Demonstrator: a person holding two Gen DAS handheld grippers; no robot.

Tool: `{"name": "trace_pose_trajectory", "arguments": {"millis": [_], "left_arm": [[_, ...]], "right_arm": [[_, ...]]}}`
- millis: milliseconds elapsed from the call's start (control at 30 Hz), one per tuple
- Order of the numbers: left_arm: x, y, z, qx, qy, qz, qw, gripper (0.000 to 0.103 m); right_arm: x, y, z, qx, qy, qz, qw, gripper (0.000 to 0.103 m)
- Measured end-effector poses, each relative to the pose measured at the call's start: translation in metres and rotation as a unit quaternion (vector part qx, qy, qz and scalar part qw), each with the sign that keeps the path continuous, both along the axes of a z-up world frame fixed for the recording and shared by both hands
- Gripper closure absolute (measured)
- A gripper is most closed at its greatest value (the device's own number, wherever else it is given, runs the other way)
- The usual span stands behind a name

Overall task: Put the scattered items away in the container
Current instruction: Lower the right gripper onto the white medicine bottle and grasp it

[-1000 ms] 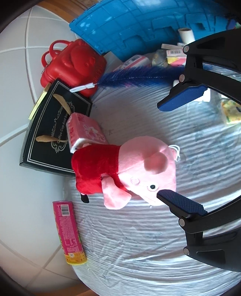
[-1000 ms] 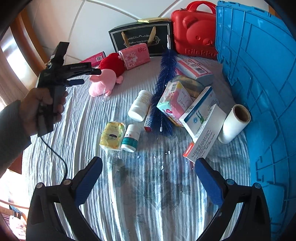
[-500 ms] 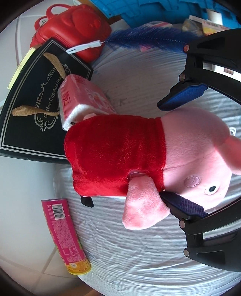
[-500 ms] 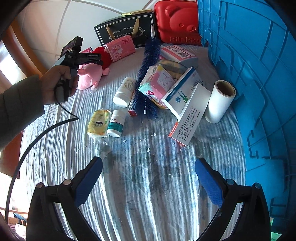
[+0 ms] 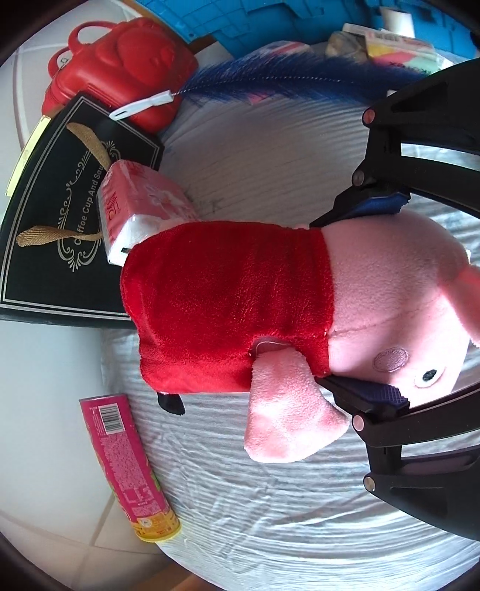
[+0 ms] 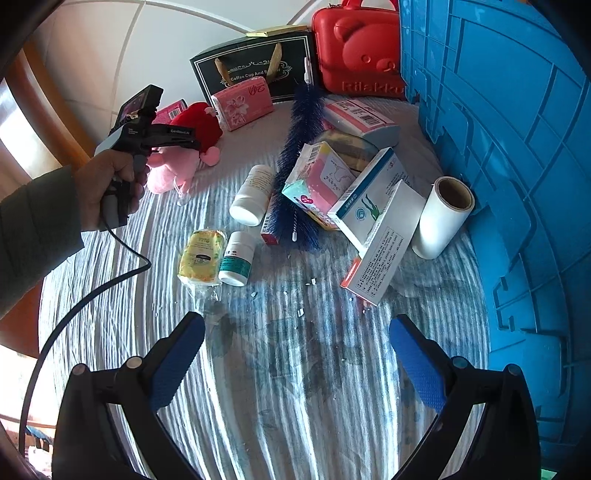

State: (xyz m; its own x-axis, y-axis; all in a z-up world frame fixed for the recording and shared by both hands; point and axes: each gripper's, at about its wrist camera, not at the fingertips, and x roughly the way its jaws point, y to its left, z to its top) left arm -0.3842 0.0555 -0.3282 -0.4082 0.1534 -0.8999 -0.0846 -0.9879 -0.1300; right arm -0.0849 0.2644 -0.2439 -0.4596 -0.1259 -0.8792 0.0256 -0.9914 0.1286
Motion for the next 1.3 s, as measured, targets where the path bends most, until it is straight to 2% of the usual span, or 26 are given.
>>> {"name": "trace_pose_trajectory", "arguments": {"millis": [400, 600, 700, 833, 1033, 1100, 1167, 1300], "left_arm": [[0.052, -0.062, 0.046, 0.019, 0.016, 0.010, 0.9996, 0.034], [0.081, -0.101, 0.066, 0.029, 0.019, 0.031, 0.9989, 0.034], [0.096, -0.118, 0.073, 0.035, 0.018, 0.040, 0.9984, 0.033], [0.114, -0.135, 0.078, 0.038, 0.015, 0.044, 0.9982, 0.033], [0.130, -0.156, 0.085, 0.040, 0.021, 0.052, 0.9976, 0.033], [0.134, -0.160, 0.088, 0.042, 0.025, 0.055, 0.9973, 0.033], [0.137, -0.164, 0.091, 0.046, 0.029, 0.056, 0.9969, 0.033], [0.143, -0.167, 0.097, 0.048, 0.036, 0.056, 0.9967, 0.033]], "right_arm": [[-0.034, -0.045, -0.015, 0.009, 0.008, 0.044, 0.999, 0.002], [-0.064, -0.057, -0.047, 0.025, -0.009, 0.048, 0.998, 0.002], [-0.081, -0.062, -0.066, 0.033, -0.022, 0.051, 0.998, 0.017], [-0.100, -0.067, -0.091, 0.041, -0.046, 0.048, 0.997, 0.044], [-0.110, -0.077, -0.110, 0.034, -0.076, 0.056, 0.995, 0.051], [-0.109, -0.076, -0.112, 0.034, -0.077, 0.045, 0.995, 0.056], [-0.108, -0.076, -0.110, 0.036, -0.078, 0.045, 0.995, 0.070], [-0.100, -0.076, -0.104, 0.037, -0.075, 0.048, 0.995, 0.070]]}}
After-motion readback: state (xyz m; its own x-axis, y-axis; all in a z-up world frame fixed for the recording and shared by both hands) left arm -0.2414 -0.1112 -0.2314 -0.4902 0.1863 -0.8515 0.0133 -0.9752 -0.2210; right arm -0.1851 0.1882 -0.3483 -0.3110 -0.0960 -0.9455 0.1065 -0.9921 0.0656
